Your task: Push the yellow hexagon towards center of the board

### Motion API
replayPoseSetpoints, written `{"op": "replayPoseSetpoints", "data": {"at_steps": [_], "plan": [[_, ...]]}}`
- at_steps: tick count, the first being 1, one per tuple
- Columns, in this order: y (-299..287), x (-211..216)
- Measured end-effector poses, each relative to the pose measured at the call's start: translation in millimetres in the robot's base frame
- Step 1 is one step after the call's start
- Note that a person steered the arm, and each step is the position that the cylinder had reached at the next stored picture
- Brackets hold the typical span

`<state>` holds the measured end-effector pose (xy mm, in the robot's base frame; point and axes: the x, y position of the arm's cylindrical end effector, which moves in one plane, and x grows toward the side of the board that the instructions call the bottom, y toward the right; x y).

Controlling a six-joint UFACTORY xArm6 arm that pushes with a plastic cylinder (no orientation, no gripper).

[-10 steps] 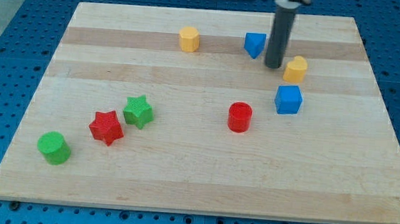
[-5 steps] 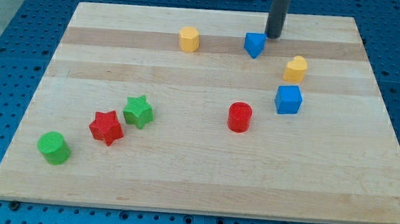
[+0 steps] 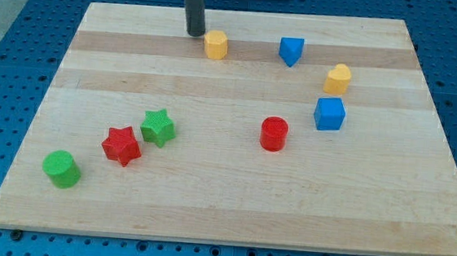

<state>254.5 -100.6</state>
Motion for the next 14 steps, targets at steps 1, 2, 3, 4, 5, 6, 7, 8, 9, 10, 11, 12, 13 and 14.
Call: {"op": "replayPoseSetpoints", "data": {"at_steps": [1,2,3,4,5,6,7,8,9,10,11,12,13,14], "plan": [[0,0],[27,1],[61,4],[67,8],[67,7],[58,2],[31,2],[23,2],[39,2],[74,2],[81,0],[78,-10],[45,-9],[22,-2]]}}
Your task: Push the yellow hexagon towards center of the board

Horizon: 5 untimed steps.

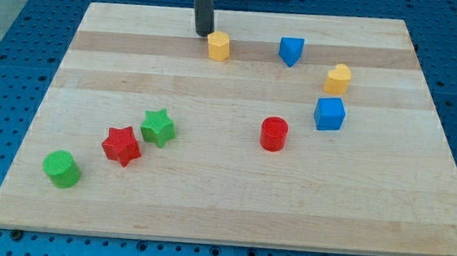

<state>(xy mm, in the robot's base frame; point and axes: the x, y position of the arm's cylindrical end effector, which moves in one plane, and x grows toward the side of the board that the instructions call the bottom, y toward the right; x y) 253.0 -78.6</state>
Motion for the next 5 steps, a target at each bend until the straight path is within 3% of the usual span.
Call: {"op": "replayPoseSetpoints", "data": {"at_steps": [2,5], "plan": [[4,13],[64,29]]}}
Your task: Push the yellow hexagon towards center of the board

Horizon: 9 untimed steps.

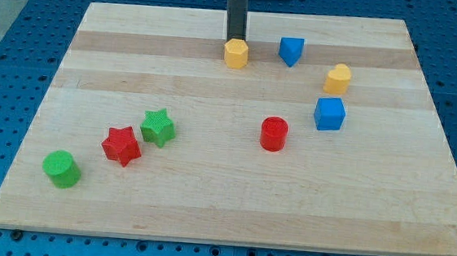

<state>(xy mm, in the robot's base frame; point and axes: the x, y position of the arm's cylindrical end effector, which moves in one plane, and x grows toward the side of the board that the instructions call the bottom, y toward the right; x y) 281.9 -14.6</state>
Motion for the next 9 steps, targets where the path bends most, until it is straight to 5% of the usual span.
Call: {"op": "replayPoseSetpoints", "data": {"at_steps": [9], "plan": [[5,47]]}}
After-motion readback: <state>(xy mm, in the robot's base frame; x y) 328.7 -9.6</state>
